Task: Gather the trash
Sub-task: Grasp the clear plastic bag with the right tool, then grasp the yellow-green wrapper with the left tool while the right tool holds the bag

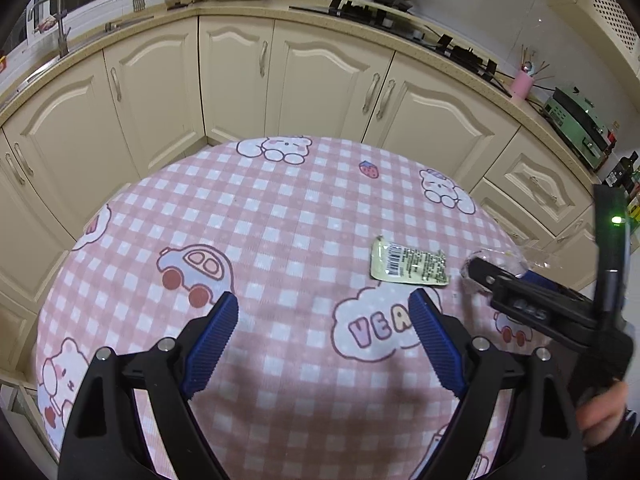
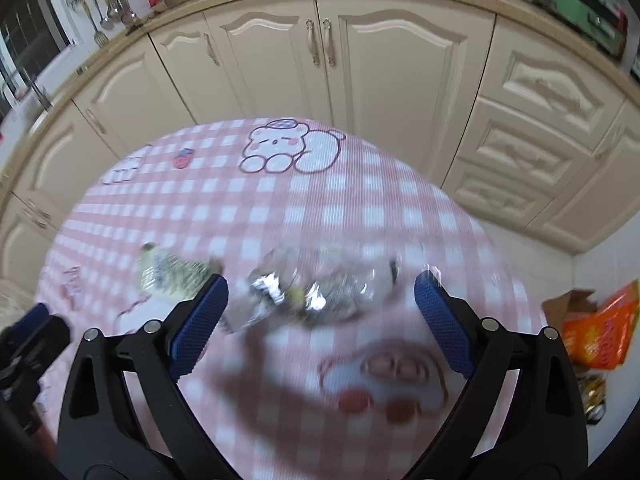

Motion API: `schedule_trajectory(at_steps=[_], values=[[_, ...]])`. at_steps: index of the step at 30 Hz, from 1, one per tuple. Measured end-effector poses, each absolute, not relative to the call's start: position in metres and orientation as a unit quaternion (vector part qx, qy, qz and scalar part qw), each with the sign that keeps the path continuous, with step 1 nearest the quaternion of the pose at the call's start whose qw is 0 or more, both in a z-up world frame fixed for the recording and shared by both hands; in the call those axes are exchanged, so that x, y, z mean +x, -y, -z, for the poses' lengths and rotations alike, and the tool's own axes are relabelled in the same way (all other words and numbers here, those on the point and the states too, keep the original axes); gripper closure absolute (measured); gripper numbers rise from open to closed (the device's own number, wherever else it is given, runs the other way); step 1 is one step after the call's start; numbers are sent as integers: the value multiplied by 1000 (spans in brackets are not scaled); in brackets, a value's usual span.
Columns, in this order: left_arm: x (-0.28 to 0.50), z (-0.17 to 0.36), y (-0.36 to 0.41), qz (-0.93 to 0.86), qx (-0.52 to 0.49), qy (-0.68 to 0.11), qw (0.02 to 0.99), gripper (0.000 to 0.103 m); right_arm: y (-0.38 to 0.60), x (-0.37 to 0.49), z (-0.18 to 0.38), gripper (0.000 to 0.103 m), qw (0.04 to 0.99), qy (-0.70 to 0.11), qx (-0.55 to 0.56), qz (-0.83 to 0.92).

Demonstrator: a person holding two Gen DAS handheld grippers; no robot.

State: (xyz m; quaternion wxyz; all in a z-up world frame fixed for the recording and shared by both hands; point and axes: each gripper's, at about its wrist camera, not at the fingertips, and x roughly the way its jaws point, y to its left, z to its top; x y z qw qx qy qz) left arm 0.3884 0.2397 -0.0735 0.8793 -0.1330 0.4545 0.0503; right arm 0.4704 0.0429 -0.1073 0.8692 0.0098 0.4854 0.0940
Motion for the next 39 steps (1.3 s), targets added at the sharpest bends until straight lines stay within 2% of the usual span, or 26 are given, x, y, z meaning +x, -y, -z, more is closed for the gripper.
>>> schedule_trajectory(at_steps=[4, 8, 12, 15, 27, 28, 29, 32, 34, 36, 37, 39], values=[[398, 78, -237, -49, -131, -463, 875, 18, -52, 476, 115, 11, 878, -467, -23, -105], [410, 83, -228, -35, -134, -471, 871, 18, -46, 474, 109, 52, 883, -451, -18, -133], [423, 90, -211, -35, -123, -476, 870, 18, -30, 474, 106, 63, 879, -452, 8, -153], [431, 92, -196, -23, -114, -477, 871, 18, -21, 471, 102, 69, 881, -443, 15, -166], [456, 118, -156, -22, -44, -481, 875, 18, 11, 449, 105, 73, 878, -422, 38, -221], [455, 118, -156, -28, -40, -479, 877, 25, 11, 447, 105, 74, 879, -420, 37, -223], [454, 117, -156, -39, -32, -473, 880, 36, 12, 445, 105, 74, 880, -416, 35, -225], [452, 116, -157, -32, -25, -467, 883, 38, 13, 441, 106, 75, 883, -406, 34, -233], [449, 113, -158, -26, -26, -461, 887, 46, 15, 439, 106, 76, 884, -401, 36, -239], [445, 109, -156, -29, -13, -457, 889, 73, 17, 436, 104, 76, 885, -396, 36, -241], [444, 110, -154, -31, -10, -464, 885, 82, 18, 434, 101, 76, 887, -392, 35, -240], [443, 111, -154, -33, -10, -468, 883, 83, 20, 431, 98, 76, 888, -388, 34, -243]])
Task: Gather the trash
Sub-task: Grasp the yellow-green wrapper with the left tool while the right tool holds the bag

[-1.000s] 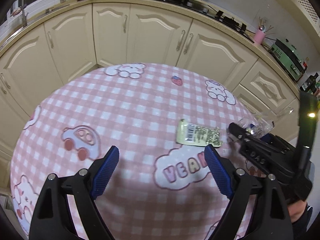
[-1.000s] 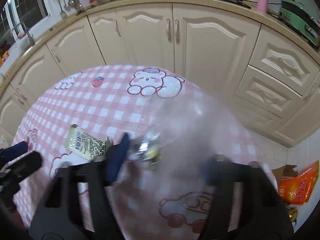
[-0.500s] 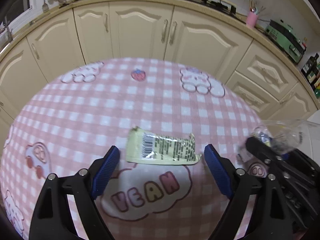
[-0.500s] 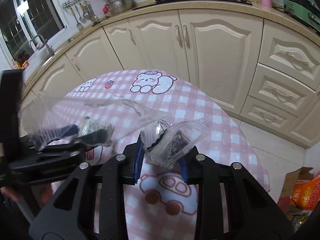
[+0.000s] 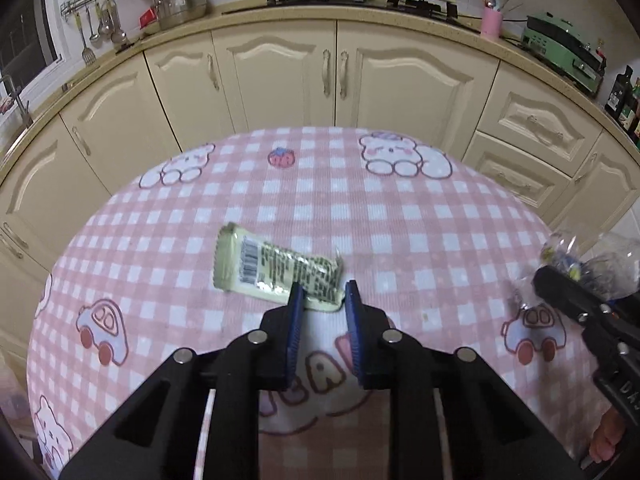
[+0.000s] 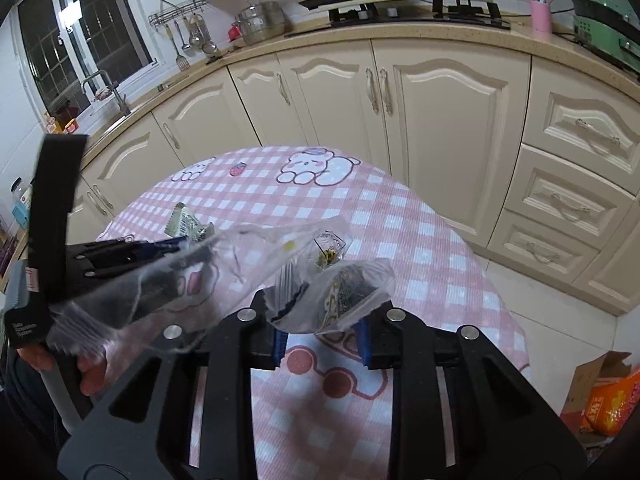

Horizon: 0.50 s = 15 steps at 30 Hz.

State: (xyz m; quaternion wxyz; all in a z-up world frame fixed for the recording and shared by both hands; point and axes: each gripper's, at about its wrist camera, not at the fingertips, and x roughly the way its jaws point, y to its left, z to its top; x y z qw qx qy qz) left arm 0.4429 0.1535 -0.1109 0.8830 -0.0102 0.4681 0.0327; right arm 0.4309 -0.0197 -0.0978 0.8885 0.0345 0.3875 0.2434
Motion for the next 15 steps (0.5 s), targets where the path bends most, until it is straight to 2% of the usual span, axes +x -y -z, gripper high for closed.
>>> schedule_trajectory(at_steps=[1, 2, 5, 15], values=[[441, 111, -153, -34, -6, -465, 885, 86, 21, 429, 96, 76, 890, -385, 35, -242], [440, 111, -152, -33, -3, -464, 885, 94, 22, 427, 94, 76, 891, -383, 35, -242], [434, 110, -148, -33, 2, -465, 885, 102, 27, 421, 90, 76, 893, -377, 35, -241], [402, 90, -135, -13, -18, -448, 894, 103, 59, 388, 75, 76, 904, -364, 41, -220]])
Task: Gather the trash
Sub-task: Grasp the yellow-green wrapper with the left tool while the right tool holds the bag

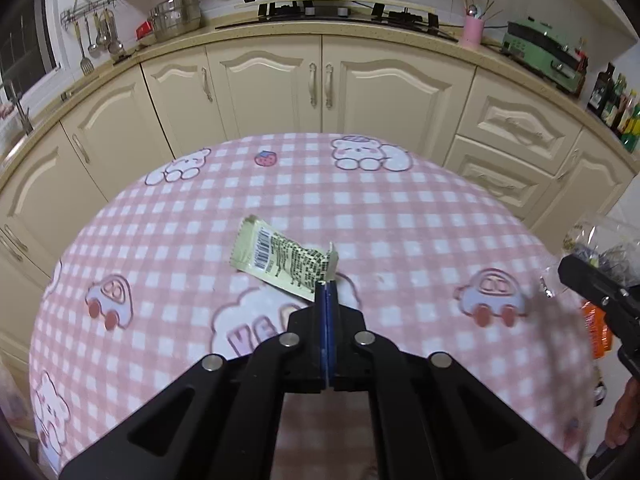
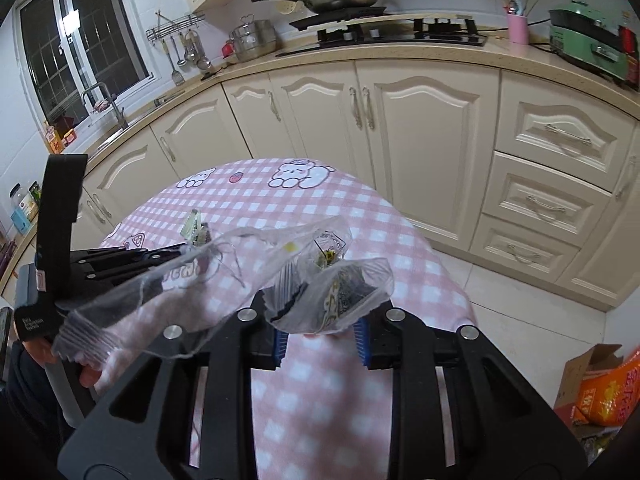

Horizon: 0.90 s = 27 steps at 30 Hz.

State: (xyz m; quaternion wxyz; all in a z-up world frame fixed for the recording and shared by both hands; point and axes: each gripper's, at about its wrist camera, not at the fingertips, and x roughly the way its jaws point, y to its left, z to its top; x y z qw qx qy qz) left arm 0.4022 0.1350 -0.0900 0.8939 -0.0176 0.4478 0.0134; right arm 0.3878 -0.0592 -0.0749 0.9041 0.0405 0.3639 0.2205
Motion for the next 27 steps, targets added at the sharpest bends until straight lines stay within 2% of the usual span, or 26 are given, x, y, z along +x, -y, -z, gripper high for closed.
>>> schedule_trajectory(at_steps=[11, 16, 18, 20, 21, 23, 27], values=[[363, 58, -90, 38, -21, -414, 909, 103, 122, 339, 59, 76, 921, -343, 58, -177], [357, 48, -100, 34, -33, -401, 915, 101, 144, 324, 55, 76, 925, -337, 64, -162], [361, 46, -115, 43, -65, -407, 910, 93, 146, 322, 55, 76, 926, -335, 66, -161], [366, 46, -124, 46, -81, -413, 906, 50, 147, 325, 55, 76, 926, -335, 68, -160], [367, 47, -130, 44, -85, -408, 908, 44, 147, 326, 56, 76, 926, -335, 69, -161], [374, 53, -136, 29, -83, -409, 908, 37, 143, 332, 59, 76, 924, -339, 70, -163], [400, 78, -147, 13, -85, -445, 891, 35, 132, 343, 65, 76, 920, -347, 69, -170]])
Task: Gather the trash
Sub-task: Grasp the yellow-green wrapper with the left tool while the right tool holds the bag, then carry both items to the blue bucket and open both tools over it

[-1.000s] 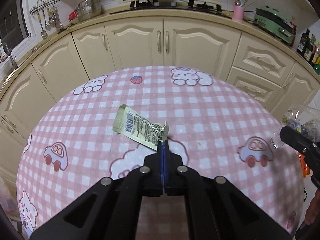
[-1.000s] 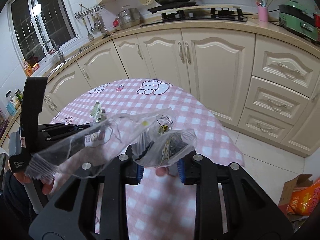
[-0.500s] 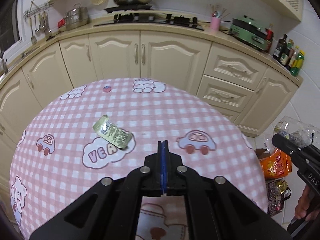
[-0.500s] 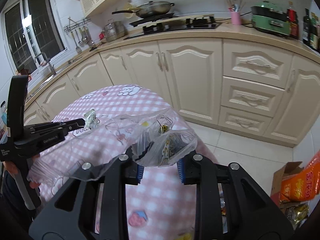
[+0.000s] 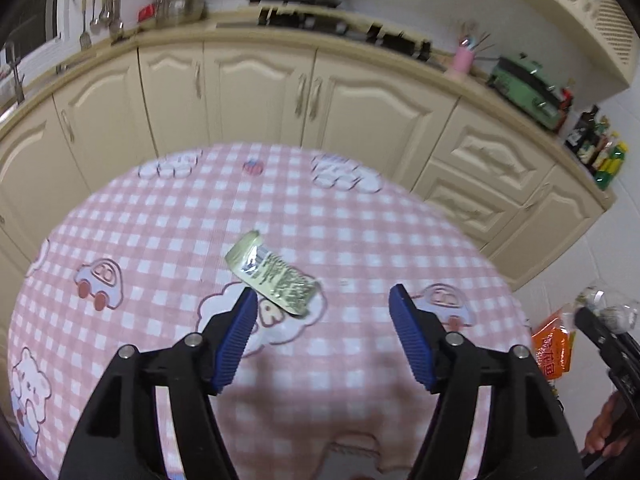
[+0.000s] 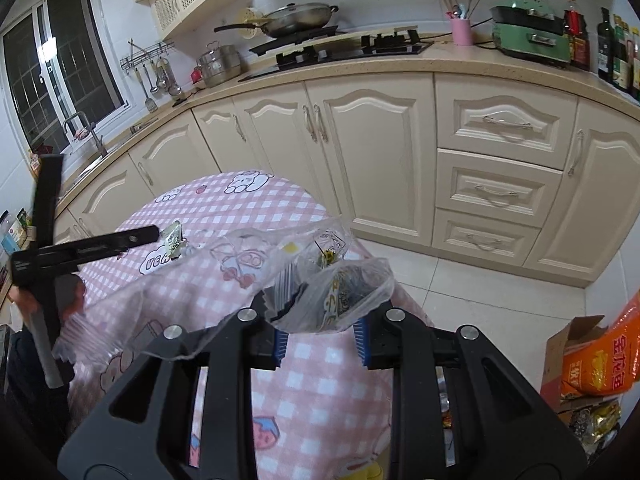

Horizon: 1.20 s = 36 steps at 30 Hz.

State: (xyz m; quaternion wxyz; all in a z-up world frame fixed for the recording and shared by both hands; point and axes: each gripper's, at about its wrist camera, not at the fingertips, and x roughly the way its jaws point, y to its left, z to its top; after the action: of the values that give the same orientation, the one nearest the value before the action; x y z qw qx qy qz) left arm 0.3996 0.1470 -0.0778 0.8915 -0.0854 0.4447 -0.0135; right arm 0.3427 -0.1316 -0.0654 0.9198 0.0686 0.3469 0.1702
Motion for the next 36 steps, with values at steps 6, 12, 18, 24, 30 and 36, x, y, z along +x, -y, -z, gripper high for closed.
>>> schedule_trajectory(at_steps=[6, 12, 18, 24, 30, 36], values=[[431, 114, -159, -37, -79, -458, 884, 49, 115, 360, 74, 76, 915, -357, 58, -182], [428, 110, -159, -32, -45, -443, 895, 89, 114, 366, 79, 76, 913, -362, 61, -179], [409, 91, -141, -18, -27, -434, 900, 90, 127, 353, 73, 77, 916, -355, 73, -172], [383, 68, -103, 17, -15, -418, 908, 90, 156, 327, 62, 77, 924, -338, 83, -157], [358, 51, -46, 60, 9, -401, 914, 90, 197, 296, 55, 77, 932, -325, 99, -128], [337, 46, 18, 114, 29, -397, 910, 90, 243, 264, 52, 77, 938, -313, 116, -91]])
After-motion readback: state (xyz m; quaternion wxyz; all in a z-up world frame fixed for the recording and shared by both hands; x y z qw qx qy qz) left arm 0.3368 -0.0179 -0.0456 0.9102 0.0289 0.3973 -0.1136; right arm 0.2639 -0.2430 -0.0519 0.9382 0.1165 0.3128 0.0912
